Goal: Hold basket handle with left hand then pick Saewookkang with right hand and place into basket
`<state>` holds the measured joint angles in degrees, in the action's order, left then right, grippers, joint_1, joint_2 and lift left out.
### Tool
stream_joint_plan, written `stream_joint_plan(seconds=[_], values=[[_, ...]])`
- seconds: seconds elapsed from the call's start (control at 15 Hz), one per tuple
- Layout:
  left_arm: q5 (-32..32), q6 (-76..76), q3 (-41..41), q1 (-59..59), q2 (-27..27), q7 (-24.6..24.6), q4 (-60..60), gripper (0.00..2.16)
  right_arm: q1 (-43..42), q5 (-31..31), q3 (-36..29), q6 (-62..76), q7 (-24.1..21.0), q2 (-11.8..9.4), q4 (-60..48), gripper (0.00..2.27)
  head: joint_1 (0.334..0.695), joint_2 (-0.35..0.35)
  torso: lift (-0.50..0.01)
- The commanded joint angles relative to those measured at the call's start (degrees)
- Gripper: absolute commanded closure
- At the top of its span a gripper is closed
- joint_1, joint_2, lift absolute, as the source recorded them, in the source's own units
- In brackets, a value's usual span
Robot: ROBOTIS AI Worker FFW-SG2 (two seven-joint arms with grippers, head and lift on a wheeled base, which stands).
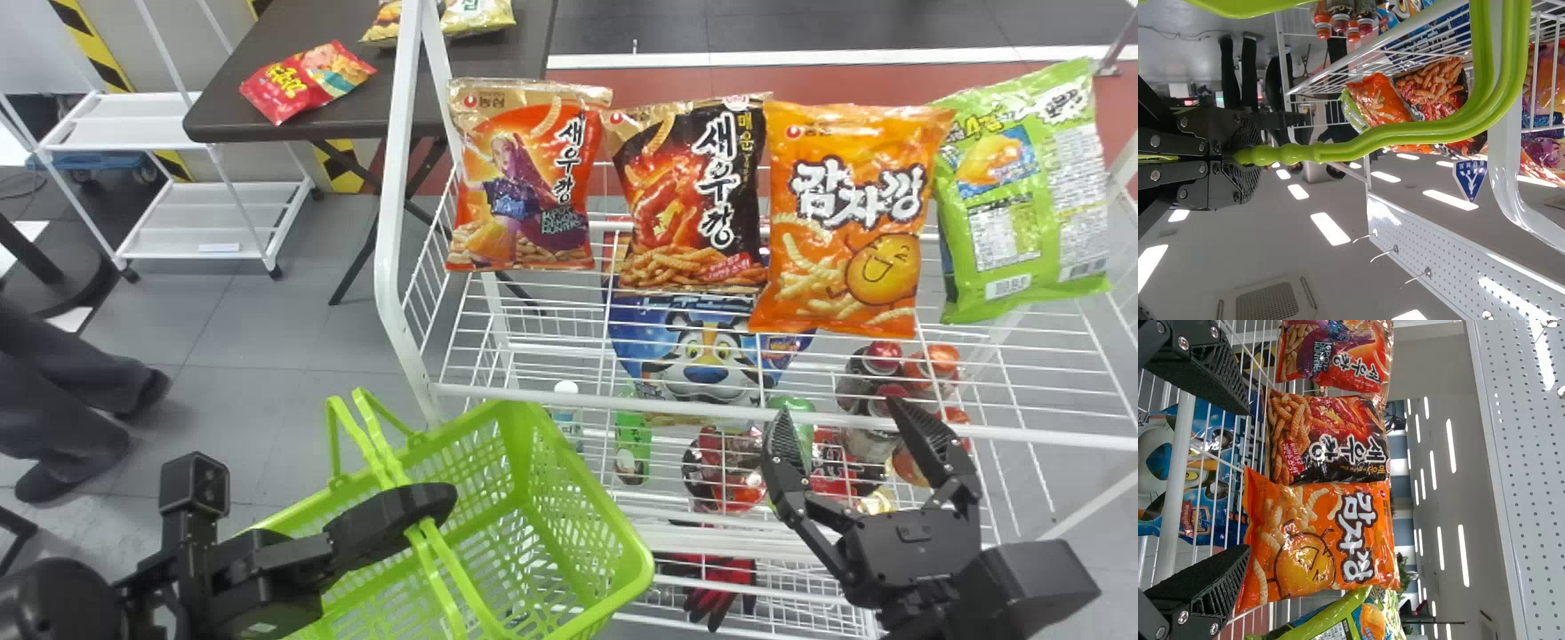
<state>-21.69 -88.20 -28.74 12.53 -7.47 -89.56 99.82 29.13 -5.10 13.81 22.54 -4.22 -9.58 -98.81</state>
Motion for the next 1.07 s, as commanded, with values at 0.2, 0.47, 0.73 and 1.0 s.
stream_joint_plan(seconds=[0.2, 0.47, 0.73, 1.0], values=[[-0.11, -1.83, 0.00, 0.30, 0.00, -0.09, 0.28, 2.16, 0.31, 0.00, 0.08, -0.88, 0.00, -0.08, -0.59, 0.08, 0.695, 0.103, -0.019], [-0.37, -1.83, 0.00, 0.74, 0.00, -0.18, 0.64, 2.16, -0.31, 0.00, 0.52, -2.64, 0.00, -0.08, -0.94, 0.08, 0.695, 0.104, -0.019], [-0.64, -1.83, 0.00, 1.54, 0.09, -0.36, 1.16, 2.15, -4.35, 0.09, 3.60, -5.98, 0.00, 0.18, -0.94, 0.06, 0.695, 0.120, -0.019], [-0.90, -1.83, 0.00, 3.21, 0.35, -0.27, 3.01, 2.16, -11.20, 0.00, 8.61, -13.18, 0.00, 1.59, -0.94, 0.05, 0.695, 0.178, -0.019]])
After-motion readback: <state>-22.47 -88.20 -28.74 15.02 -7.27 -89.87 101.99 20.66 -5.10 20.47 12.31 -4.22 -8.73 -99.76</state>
